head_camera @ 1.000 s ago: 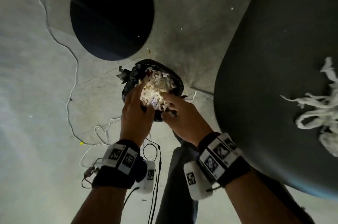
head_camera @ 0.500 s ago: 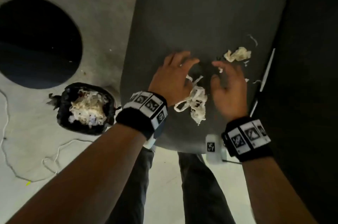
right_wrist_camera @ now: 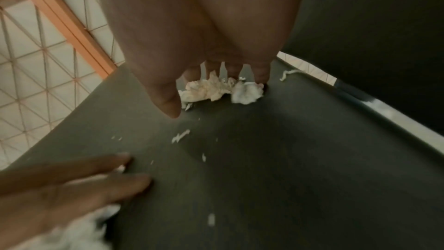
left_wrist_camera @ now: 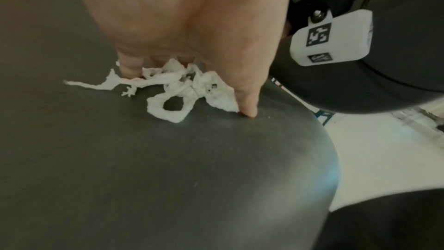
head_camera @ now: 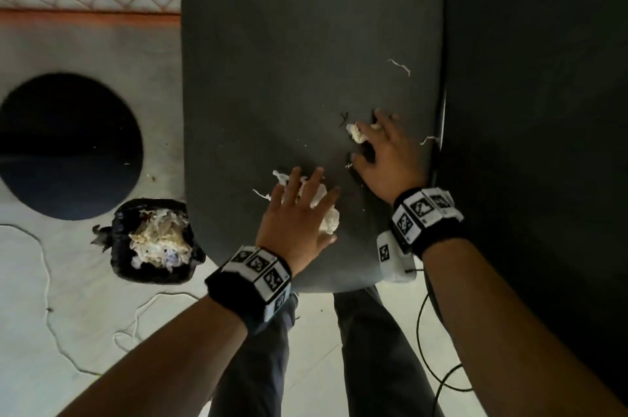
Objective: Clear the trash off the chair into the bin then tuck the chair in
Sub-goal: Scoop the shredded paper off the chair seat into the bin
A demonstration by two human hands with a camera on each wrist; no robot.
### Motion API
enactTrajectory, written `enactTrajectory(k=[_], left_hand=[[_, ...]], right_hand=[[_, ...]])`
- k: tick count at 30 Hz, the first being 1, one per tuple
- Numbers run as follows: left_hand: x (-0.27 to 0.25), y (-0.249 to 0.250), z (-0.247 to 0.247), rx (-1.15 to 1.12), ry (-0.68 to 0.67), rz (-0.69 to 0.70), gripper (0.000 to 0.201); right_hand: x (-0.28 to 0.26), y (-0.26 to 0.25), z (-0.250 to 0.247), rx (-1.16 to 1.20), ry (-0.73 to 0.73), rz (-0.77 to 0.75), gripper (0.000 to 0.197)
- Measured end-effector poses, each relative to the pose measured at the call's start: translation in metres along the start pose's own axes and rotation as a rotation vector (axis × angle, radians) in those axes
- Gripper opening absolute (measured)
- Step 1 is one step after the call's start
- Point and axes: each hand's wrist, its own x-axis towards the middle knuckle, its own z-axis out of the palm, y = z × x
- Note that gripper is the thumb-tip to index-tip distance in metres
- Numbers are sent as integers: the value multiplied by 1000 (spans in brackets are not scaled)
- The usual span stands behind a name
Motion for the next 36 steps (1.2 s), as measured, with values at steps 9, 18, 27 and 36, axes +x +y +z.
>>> enactTrajectory(k=[9, 18, 27, 36], left_hand=[[-6, -26, -13, -169, 92, 51, 32], [11, 17, -60, -860, 589, -87, 27], [11, 47, -30, -641, 562, 66, 29], [7, 50, -65, -1027, -40, 5, 74]], right_hand=[[-78, -21, 37, -23, 81, 71, 39], [-76, -35, 33, 999, 117, 415, 25], [-73, -38, -21, 1911, -329, 642, 44], [-77, -26, -2, 1674, -104, 771, 44]])
